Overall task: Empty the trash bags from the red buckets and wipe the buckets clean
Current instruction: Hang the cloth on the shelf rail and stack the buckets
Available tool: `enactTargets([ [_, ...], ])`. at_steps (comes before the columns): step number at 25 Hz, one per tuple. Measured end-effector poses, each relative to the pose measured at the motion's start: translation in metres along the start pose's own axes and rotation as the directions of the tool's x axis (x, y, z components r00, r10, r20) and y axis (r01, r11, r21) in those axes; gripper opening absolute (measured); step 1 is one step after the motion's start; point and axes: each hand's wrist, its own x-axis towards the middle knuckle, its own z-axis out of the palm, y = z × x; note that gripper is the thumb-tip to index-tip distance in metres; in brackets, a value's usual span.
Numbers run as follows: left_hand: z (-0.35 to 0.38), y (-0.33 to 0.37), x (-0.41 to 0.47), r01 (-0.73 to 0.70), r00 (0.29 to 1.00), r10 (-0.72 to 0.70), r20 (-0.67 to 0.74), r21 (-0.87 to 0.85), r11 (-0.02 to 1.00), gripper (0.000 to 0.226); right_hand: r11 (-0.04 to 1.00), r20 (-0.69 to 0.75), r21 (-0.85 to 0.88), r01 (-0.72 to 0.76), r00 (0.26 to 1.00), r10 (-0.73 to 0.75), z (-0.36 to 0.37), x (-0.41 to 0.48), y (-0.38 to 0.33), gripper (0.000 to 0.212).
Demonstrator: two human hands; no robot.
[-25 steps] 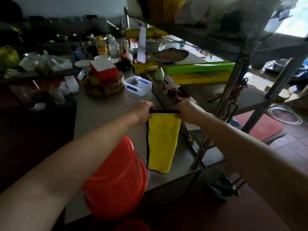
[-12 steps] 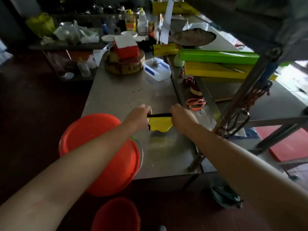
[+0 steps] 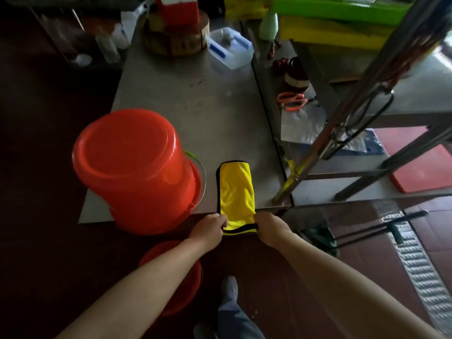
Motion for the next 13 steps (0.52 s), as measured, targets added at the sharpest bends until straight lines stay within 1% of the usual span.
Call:
enactTargets([
  [4,0.006,0.001,0.008,0.036,0.999,-0.036,-0.031,0.012,0.999,0.025,0.999,-0.014,0.031,0.006,1.0,-0.006,0.003,0.006,0.004,0.018],
  [6,0.0,0.0,0.022,0.093,0.993,-0.094,-0.073,-0.017,0.995,0.024,0.999,-0.021,-0.029,0.026,0.999,-0.027,-0.01,0.023,0.007,0.019],
  [7,-0.008,0.001,0.033,0.114,0.988,-0.116,-0.099,-0.027,0.993,0.023,0.995,-0.044,-0.083,0.047,0.998,-0.051,-0.02,0.035,0.007,0.021],
  [9,-0.028,0.005,0.059,0.139,0.978,-0.145,-0.148,-0.049,0.989,0.021,0.992,-0.103,-0.115,0.048,0.993,-0.06,-0.042,0.062,0.008,0.023],
  [11,-0.048,0.007,0.089,0.191,0.97,-0.198,-0.143,-0.062,0.98,0.018,0.993,-0.116,-0.116,0.021,0.993,-0.035,-0.064,0.092,0.006,0.026],
  [13,-0.064,0.006,0.124,0.221,0.962,-0.223,-0.159,-0.031,0.975,0.019,0.997,-0.135,-0.056,-0.045,0.99,0.037,-0.082,0.122,0.005,0.027],
])
